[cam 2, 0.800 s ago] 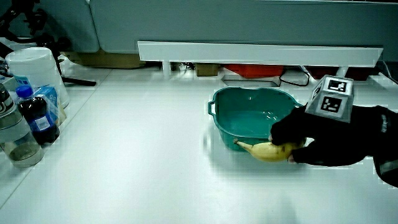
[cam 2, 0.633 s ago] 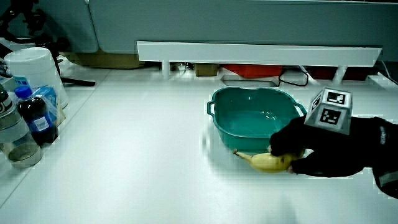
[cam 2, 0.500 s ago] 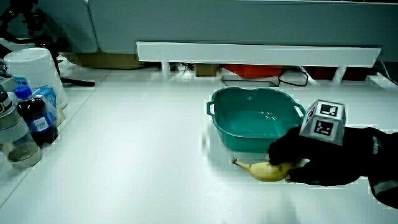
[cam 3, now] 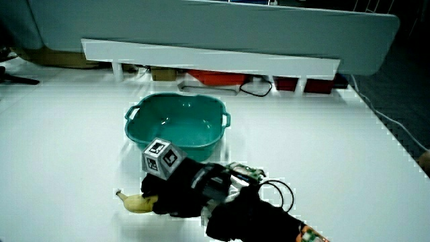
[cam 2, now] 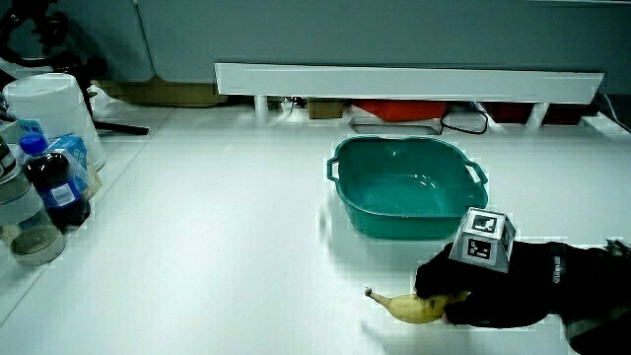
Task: Place banana on desk
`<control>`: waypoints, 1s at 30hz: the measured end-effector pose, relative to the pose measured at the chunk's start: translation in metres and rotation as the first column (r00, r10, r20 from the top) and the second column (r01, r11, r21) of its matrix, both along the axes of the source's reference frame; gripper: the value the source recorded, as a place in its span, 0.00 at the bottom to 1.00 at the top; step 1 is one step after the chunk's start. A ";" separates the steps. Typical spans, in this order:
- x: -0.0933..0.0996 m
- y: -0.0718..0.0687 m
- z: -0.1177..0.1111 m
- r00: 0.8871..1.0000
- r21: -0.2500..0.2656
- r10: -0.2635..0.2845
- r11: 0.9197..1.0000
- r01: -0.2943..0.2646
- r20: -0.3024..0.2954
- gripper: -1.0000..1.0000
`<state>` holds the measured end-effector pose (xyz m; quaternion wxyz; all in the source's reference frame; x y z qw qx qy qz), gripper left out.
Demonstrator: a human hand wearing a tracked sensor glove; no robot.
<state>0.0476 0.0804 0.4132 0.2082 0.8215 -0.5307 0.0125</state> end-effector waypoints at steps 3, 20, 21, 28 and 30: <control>0.000 0.002 0.008 1.000 -0.008 -0.001 1.000 0.000 -0.021 0.50; -0.005 0.011 0.022 0.994 -0.064 -0.032 0.998 0.026 -0.103 0.50; -0.005 0.011 0.020 0.995 -0.062 -0.034 0.998 0.028 -0.098 0.50; -0.003 0.012 0.022 0.997 -0.057 -0.008 0.998 0.003 -0.083 0.50; -0.003 0.012 0.023 0.997 -0.058 -0.008 0.998 0.003 -0.083 0.46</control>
